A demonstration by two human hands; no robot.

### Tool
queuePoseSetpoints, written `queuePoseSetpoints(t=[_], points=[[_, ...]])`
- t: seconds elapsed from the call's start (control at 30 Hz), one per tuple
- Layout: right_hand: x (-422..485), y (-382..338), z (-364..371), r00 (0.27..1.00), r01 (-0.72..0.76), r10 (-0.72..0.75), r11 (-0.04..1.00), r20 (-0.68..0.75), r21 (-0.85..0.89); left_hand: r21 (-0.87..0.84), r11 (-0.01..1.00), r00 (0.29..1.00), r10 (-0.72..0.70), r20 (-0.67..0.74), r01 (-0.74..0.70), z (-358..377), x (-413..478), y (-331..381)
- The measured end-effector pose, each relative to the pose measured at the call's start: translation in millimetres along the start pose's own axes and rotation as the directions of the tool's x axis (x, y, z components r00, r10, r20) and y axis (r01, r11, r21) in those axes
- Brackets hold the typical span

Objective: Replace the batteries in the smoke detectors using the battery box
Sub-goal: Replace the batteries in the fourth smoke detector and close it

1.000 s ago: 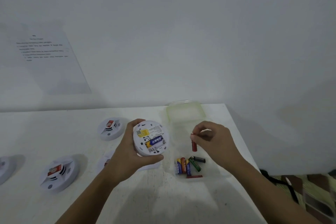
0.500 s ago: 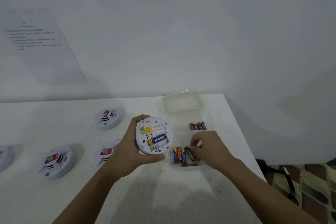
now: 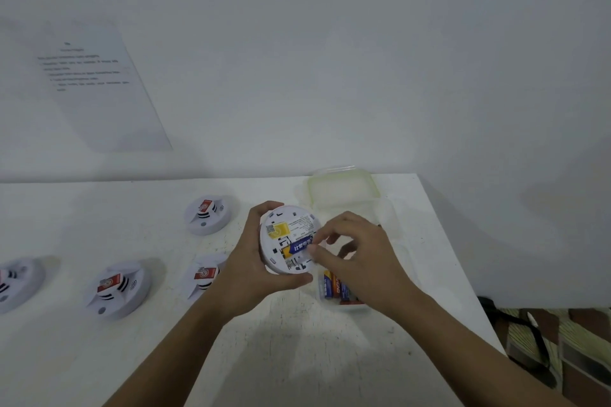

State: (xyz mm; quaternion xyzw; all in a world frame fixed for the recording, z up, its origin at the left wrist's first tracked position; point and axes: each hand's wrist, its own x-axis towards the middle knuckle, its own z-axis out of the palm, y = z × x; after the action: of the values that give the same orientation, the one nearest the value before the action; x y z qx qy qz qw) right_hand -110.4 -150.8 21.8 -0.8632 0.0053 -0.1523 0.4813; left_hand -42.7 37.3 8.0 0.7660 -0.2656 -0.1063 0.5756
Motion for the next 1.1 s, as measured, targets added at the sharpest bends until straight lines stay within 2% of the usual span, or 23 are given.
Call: queuePoseSetpoints(t=[0.3, 0.47, 0.63, 0.73, 0.97, 1.1], points=[[4.4, -1.5, 12.7, 0.995, -0.072, 0.061, 0.988, -0.084, -0.133, 0.008, 1.000, 1.000, 0.025, -0.003, -0.025, 11.7, 4.6, 3.1], [4.0, -1.9, 6.5, 0.984, -0.148, 0.139, 0.987, -0.112, -0.069, 0.029, 0.999, 0.999, 0.023, -0.033, -0.022, 16.2, 6.8, 5.6], [5.7, 2.3, 3.8, 0.960, -0.257, 0.267, 0.959, -0.085, 0.117, 0.050, 0.999, 0.999, 0.016, -0.028, -0.015, 19.7, 7.4, 11.2], [4.8, 2.8, 3.0, 0.947, -0.300, 0.314, 0.941, -0.070, 0.159, 0.044, 0.999, 1.000, 0.002, -0.026, -0.001, 21.7, 7.5, 10.7], [2.8, 0.6, 4.4, 0.967, -0.212, 0.213, 0.977, -0.138, 0.018, 0.057, 0.998, 0.999, 0.036, -0.033, -0.034, 27.5, 10.2, 9.8], [4.2, 0.9, 2.9, 0.982, -0.137, 0.123, 0.986, -0.146, -0.092, 0.149, 0.987, 0.997, 0.066, -0.031, -0.060, 30.1, 11.5, 15.6]])
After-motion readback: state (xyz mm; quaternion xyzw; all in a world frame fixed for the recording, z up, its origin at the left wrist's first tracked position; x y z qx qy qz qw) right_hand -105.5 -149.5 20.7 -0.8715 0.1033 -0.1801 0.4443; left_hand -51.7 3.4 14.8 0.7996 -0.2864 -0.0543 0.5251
